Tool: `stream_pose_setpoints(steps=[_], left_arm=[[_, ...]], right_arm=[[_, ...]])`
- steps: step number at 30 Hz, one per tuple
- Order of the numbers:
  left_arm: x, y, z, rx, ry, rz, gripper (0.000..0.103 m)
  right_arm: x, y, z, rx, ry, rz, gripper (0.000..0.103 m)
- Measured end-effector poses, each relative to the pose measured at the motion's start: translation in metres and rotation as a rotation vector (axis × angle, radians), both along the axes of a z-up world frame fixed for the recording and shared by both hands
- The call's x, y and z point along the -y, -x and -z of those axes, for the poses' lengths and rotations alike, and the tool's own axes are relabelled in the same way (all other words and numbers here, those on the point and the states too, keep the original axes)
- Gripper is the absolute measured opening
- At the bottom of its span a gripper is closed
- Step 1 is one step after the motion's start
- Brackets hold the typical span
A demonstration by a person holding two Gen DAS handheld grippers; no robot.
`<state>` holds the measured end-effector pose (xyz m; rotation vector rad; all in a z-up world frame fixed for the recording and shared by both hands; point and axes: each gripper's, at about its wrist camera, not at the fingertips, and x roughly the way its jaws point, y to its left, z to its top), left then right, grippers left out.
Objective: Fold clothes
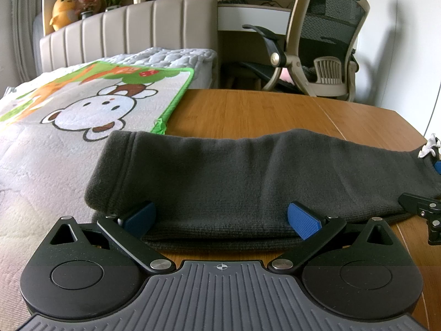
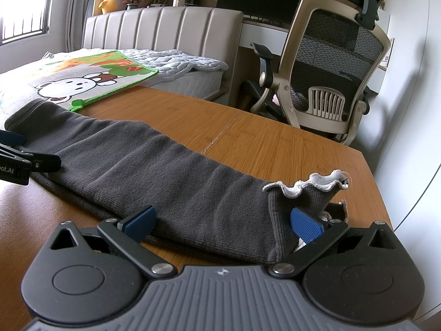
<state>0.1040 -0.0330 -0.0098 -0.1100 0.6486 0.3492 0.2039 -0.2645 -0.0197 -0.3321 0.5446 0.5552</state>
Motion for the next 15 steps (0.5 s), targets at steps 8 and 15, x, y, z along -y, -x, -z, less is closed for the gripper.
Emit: stream_pose_setpoints(steps=[8,15], left_arm=[[0.0002,0.0001,0.0000,0.000,0.000,0.000,0.103],[0.0015,-0.0009,-0.0002,-0.001,-0.002,-0.008,0.103]], right_arm=[[-0.0007,0.0003,0.0001,0.002,0.003,0.001,0.103],[-0.0093,-0.0032,0.0000,0.002,0.005,0.054,0.103]])
